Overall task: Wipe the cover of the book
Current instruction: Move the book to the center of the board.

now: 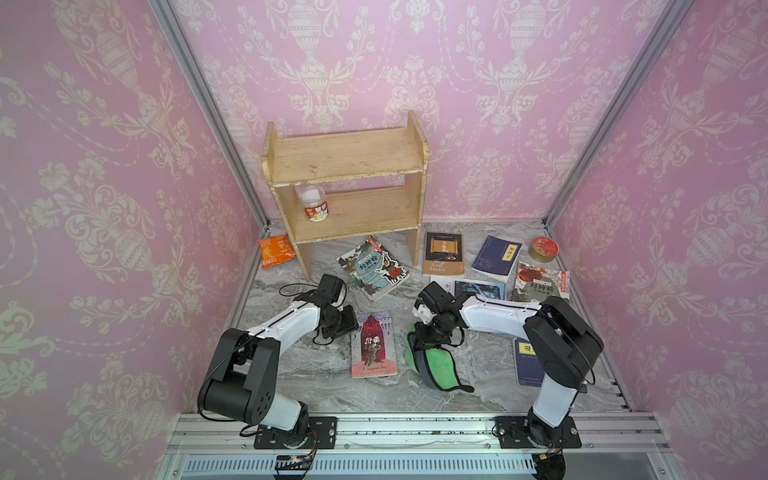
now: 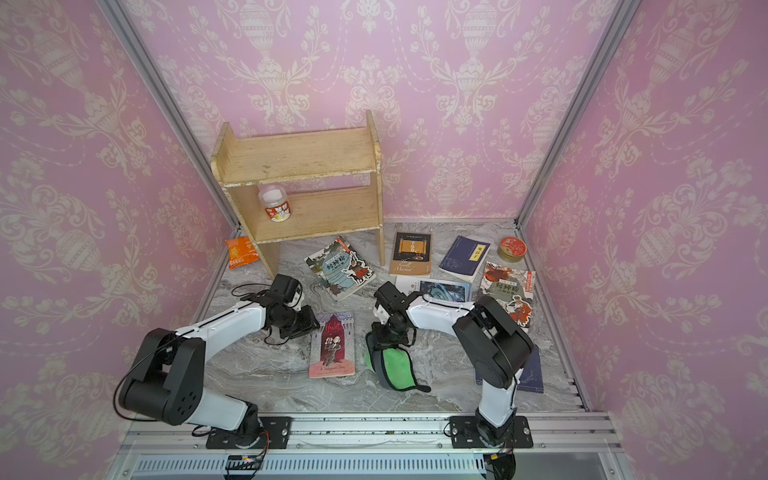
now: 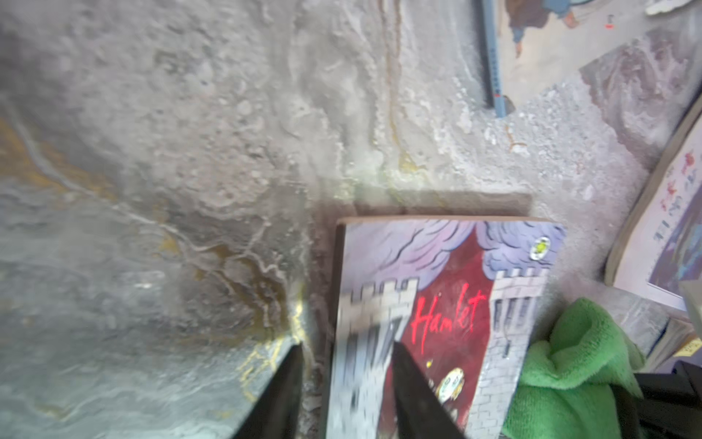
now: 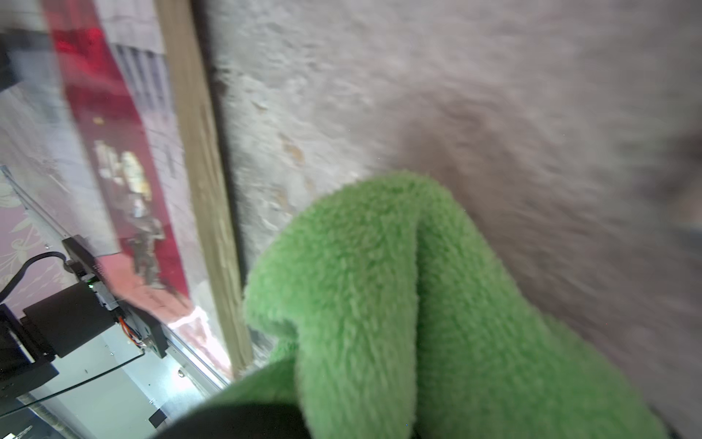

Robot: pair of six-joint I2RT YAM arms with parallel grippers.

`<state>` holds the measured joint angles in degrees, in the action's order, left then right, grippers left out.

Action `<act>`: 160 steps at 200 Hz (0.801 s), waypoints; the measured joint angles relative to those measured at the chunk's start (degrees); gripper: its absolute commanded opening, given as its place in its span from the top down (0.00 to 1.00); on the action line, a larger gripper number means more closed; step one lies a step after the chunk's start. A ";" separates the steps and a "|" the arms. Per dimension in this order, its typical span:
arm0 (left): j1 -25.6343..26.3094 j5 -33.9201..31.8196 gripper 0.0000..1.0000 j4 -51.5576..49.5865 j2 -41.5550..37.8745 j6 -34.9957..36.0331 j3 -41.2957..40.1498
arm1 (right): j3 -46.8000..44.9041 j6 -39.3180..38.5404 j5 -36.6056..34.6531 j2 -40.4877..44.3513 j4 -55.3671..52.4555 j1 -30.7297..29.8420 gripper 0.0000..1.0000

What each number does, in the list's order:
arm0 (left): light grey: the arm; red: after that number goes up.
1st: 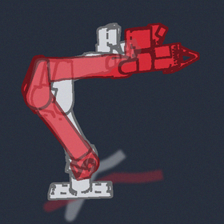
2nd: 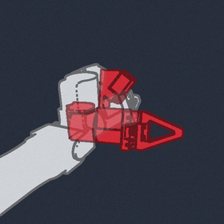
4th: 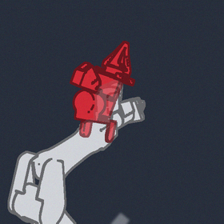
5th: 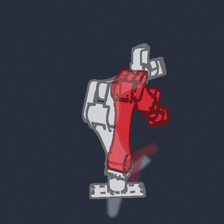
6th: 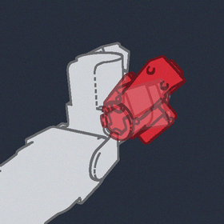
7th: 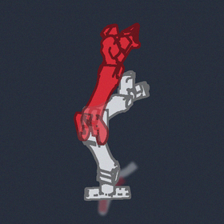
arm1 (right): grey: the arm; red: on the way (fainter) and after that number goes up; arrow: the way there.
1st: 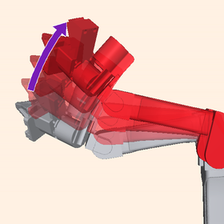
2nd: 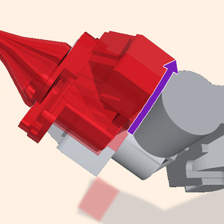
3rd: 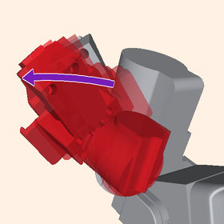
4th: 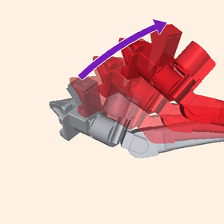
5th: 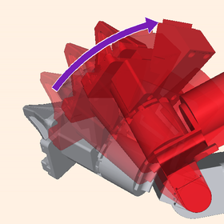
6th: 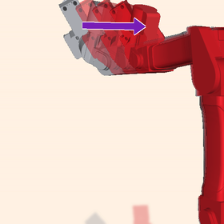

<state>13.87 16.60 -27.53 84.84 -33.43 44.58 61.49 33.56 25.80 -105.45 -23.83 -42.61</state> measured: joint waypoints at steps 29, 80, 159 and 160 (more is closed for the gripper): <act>-0.98 -2.03 0.07 -2.03 -0.35 0.00 2.32 | 5.38 3.21 2.73 -5.27 4.00 -4.81 1.00; -5.03 -3.15 0.02 -2.34 -7.17 -0.35 3.61 | 22.45 4.22 3.67 -16.90 2.27 -8.98 1.00; -12.17 -3.65 0.01 1.49 -15.23 -2.73 -0.92 | 50.53 5.95 7.91 -34.93 -1.05 -9.44 1.00; -12.26 -3.65 0.01 1.64 -15.32 -2.84 -1.03 | 50.53 5.97 7.91 -34.95 -0.98 -9.44 1.00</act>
<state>1.61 12.95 -25.89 69.52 -36.27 43.55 112.03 39.53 33.71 -140.40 -24.82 -52.05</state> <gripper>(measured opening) 0.992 0.101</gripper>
